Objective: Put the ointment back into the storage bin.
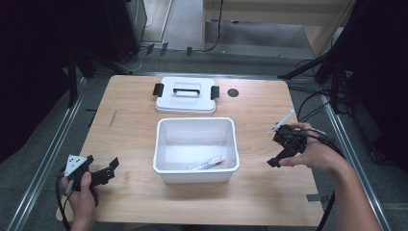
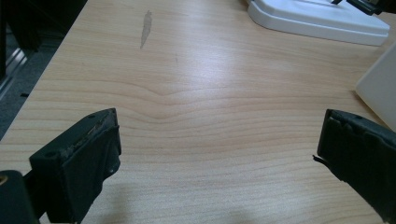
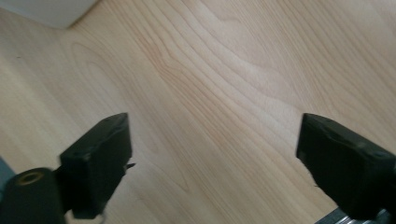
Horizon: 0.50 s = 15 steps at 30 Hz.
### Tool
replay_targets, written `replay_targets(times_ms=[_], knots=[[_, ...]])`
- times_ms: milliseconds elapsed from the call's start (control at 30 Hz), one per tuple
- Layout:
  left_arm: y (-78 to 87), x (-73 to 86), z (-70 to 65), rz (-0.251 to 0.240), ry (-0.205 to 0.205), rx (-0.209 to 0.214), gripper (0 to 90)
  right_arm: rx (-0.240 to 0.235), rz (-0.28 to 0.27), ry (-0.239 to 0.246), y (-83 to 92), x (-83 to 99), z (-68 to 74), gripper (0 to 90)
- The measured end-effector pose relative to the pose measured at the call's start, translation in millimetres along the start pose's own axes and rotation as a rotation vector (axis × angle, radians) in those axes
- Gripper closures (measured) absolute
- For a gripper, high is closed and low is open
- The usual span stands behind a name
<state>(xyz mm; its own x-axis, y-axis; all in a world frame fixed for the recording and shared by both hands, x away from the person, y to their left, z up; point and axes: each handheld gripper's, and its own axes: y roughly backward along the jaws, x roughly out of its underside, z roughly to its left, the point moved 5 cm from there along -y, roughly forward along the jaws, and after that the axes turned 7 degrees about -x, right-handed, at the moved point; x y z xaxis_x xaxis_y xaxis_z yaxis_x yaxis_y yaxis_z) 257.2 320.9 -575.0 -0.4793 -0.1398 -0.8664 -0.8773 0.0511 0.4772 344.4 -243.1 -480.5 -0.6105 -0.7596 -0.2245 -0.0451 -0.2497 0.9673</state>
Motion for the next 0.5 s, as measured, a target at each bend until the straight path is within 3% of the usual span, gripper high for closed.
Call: replay_targets(times_ms=[67, 233, 500], knots=[[0.0, 0.0, -0.1, 0.0, 0.0, 0.0, 0.0, 0.022, -0.011, -0.036, -5.1, 6.9, -3.3, 0.7], [0.1, 0.0, 0.0, -0.001, 0.002, 0.002, 0.0, 0.06, -0.079, -0.113, -15.4, 20.4, -9.1, 0.0], [0.0, 0.0, -0.1, -0.001, 0.005, 0.002, 0.0, 0.125, -0.253, -0.25, -29.7, 41.7, -17.6, 0.0]])
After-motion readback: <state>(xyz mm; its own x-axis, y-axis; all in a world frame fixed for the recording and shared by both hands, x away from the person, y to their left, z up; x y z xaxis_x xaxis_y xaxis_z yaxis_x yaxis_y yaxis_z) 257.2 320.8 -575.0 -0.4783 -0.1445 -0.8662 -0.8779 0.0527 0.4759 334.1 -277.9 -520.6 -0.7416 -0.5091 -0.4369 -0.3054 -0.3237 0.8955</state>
